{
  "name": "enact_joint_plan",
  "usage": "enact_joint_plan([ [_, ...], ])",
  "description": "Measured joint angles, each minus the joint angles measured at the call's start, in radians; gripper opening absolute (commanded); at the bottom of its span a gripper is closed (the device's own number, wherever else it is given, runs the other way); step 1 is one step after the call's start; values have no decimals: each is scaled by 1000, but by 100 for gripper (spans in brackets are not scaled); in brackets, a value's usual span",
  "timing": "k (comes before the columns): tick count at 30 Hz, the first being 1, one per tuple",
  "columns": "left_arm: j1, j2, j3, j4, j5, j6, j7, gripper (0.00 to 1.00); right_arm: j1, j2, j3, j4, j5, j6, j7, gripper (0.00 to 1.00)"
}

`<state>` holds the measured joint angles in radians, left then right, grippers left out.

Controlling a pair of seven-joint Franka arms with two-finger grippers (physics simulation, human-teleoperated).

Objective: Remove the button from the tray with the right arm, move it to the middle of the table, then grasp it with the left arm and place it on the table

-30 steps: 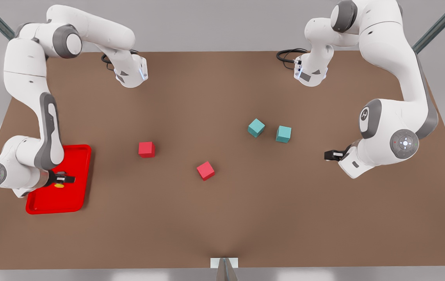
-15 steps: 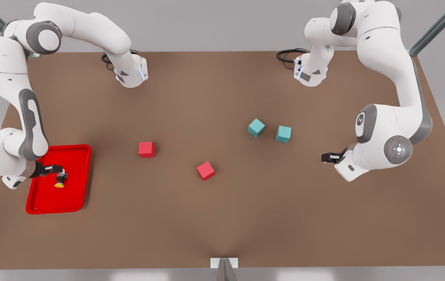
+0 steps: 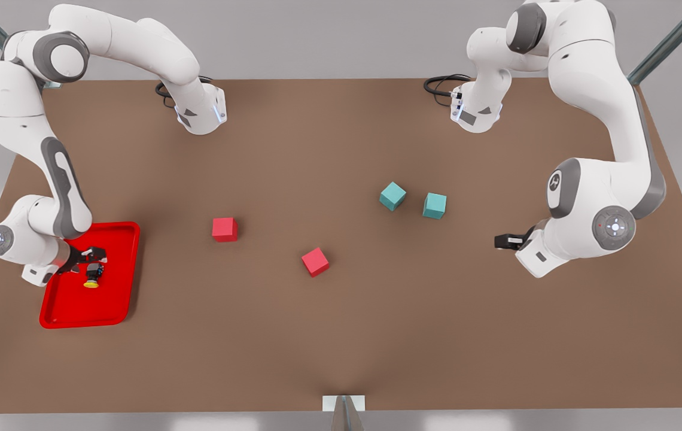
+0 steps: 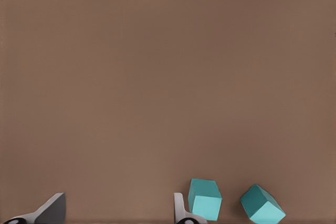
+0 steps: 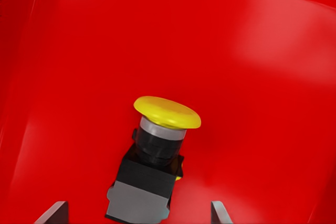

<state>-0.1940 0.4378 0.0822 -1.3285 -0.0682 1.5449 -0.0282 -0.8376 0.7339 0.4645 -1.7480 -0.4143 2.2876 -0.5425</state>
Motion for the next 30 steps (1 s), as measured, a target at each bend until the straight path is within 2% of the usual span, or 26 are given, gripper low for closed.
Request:
enact_joint_plan([
  [8, -1, 7, -1, 15, 0, 4, 1, 100, -22, -3, 5, -53, -6, 46, -9, 100],
  [13, -1, 4, -1, 16, 0, 8, 3, 100, -49, -8, 43, -80, -5, 53, 32, 100],
  [30, -8, -7, -9, 23, 2, -1, 1, 100, -41, 21, 51, -50, -12, 84, 172, 100],
])
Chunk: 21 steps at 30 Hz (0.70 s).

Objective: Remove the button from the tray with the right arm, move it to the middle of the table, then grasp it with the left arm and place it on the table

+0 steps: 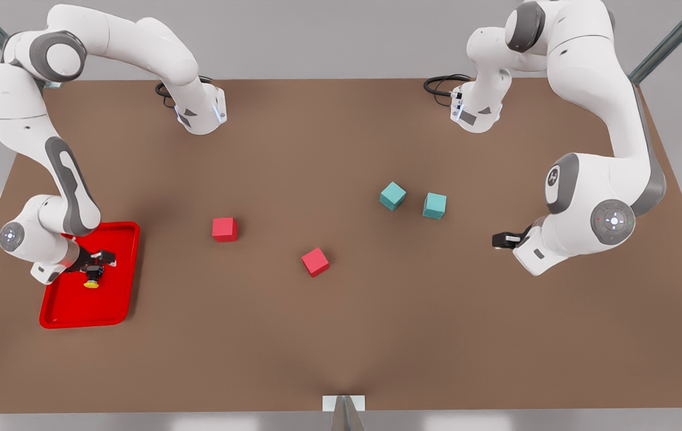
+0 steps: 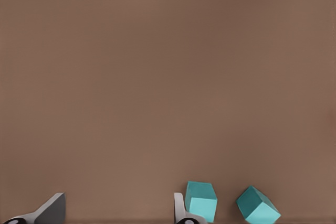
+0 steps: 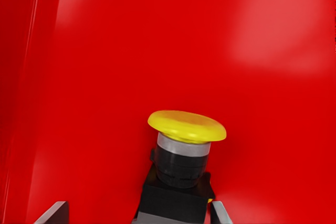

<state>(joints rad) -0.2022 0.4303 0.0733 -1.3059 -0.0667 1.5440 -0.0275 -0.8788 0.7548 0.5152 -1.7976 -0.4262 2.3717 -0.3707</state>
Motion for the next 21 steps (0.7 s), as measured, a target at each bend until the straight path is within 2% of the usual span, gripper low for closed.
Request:
enact_joint_plan([
  [6, 1, 1, -1, 0, 0, -1, 0, 100, -6, 11, 0, 2, -2, 6, 27, 99],
  [8, 0, 2, -1, 0, 0, -1, 0, 100, -10, 11, 0, 1, 2, 7, 30, 62],
  [9, 0, 1, -1, 0, 0, -1, 0, 100, -10, 11, 0, 1, 10, 6, 26, 52],
  [11, 0, 1, -1, 0, 0, -2, -1, 100, -11, 11, 0, 1, 21, 5, 17, 47],
  [12, 0, 1, -1, 0, 0, -2, -1, 100, -11, 11, 0, 0, 23, 5, 14, 40],
  [21, 0, -1, -1, 0, 0, -3, -1, 100, -9, 3, 2, 1, 18, 8, 13, 36],
])
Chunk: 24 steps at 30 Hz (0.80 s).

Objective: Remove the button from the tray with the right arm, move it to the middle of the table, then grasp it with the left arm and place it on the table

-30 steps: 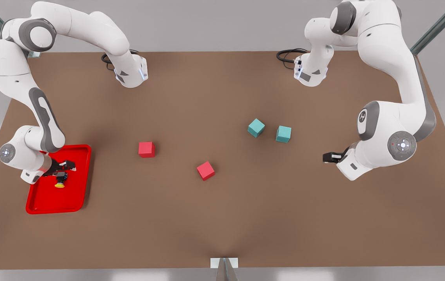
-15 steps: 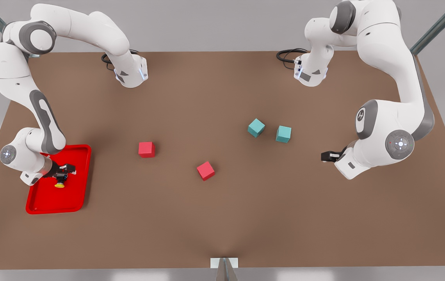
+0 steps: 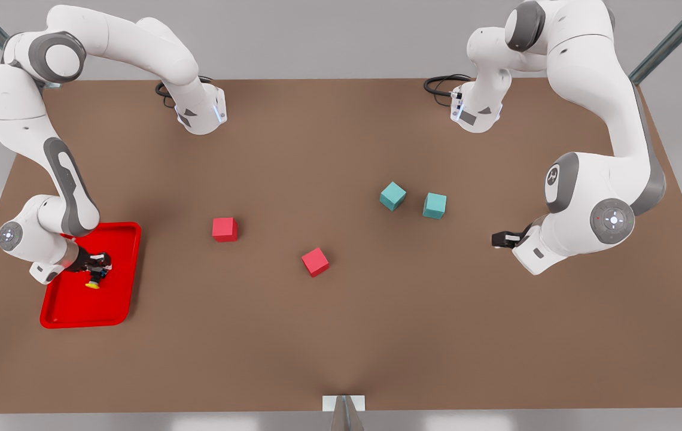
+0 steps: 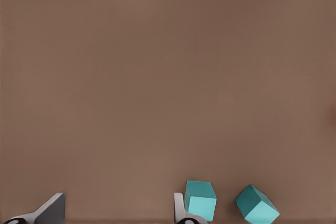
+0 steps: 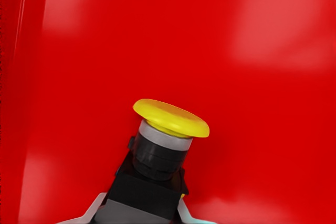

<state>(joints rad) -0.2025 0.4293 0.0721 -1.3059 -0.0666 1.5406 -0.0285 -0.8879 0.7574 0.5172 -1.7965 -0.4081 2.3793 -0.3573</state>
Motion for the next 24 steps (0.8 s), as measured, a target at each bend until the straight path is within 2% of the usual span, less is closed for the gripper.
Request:
enact_joint_plan([
  [8, 0, -1, -4, 0, 0, -1, -1, 100, -7, -92, 39, -5, 27, -31, -37, 33],
  [10, 0, -2, -4, 0, 0, -1, -1, 100, -8, -178, 100, -27, 33, -73, -42, 33],
  [12, 0, -2, -4, 0, 0, -1, -1, 100, 18, -245, 205, -40, 39, -134, -30, 34],
  [14, 4, -4, -2, 0, 0, -1, -1, 100, 124, -265, 254, -40, 62, -187, 1, 34],
  [16, 4, -5, -1, 0, 1, -1, 0, 100, 291, -252, 250, -22, 108, -221, 52, 34],
  [17, 3, -5, 0, 0, 2, -1, 0, 100, 407, -233, 213, 13, 134, -234, 85, 34],
  [19, 6, -6, 1, 0, 3, -2, 0, 100, 686, -175, 66, 142, 203, -254, 163, 34],
  [22, 9, -6, 3, 0, 4, -2, 0, 100, 1082, -64, -200, 384, 344, -275, 286, 34],
  [24, 11, -7, 4, 0, 4, -2, 1, 100, 1276, 23, -362, 549, 447, -286, 365, 34],
])
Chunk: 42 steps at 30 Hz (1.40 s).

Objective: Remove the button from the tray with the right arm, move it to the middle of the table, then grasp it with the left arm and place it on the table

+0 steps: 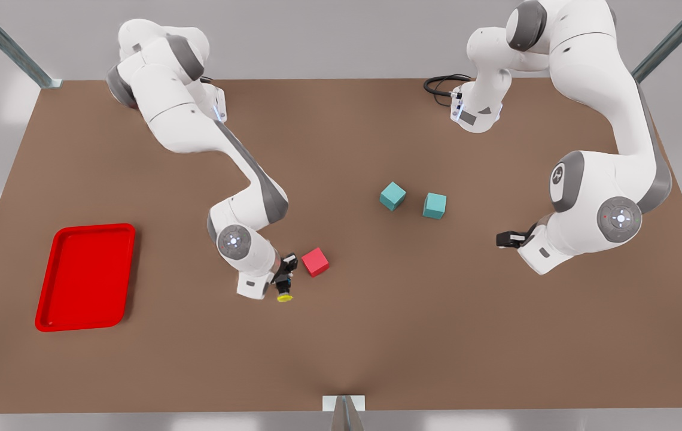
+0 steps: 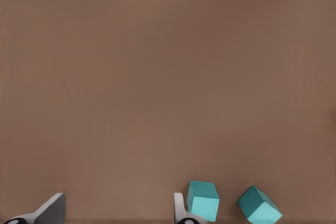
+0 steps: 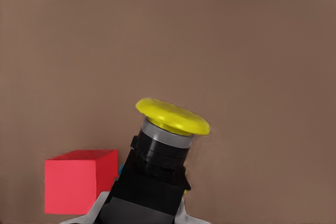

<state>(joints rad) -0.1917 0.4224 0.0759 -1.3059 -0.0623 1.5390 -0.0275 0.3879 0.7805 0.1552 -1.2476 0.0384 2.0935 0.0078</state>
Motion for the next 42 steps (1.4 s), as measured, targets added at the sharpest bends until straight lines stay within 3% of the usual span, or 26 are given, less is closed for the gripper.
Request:
enact_joint_plan([
  [3, 1, -2, 1, 0, 0, -1, 1, 100, 130, 71, -82, 147, 97, -20, 114, 34],
  [10, 2, -6, 2, 0, 0, -1, 3, 100, 342, 40, -96, 165, 239, -75, 346, 36],
  [18, 0, -5, 2, 0, 0, -1, 4, 100, 360, 81, -91, 110, 224, -86, 529, 40],
  [19, -1, -6, 3, 0, 0, -1, 3, 100, 358, 88, -91, 110, 217, -86, 547, 100],
  [27, -2, -7, 4, 0, 1, -6, 3, 100, 361, 83, -92, 113, 199, -90, 659, 100],
  [42, -12, 1, -7, 20, -1, -79, 3, 100, 401, 208, -94, 118, 125, -47, 776, 100],
])
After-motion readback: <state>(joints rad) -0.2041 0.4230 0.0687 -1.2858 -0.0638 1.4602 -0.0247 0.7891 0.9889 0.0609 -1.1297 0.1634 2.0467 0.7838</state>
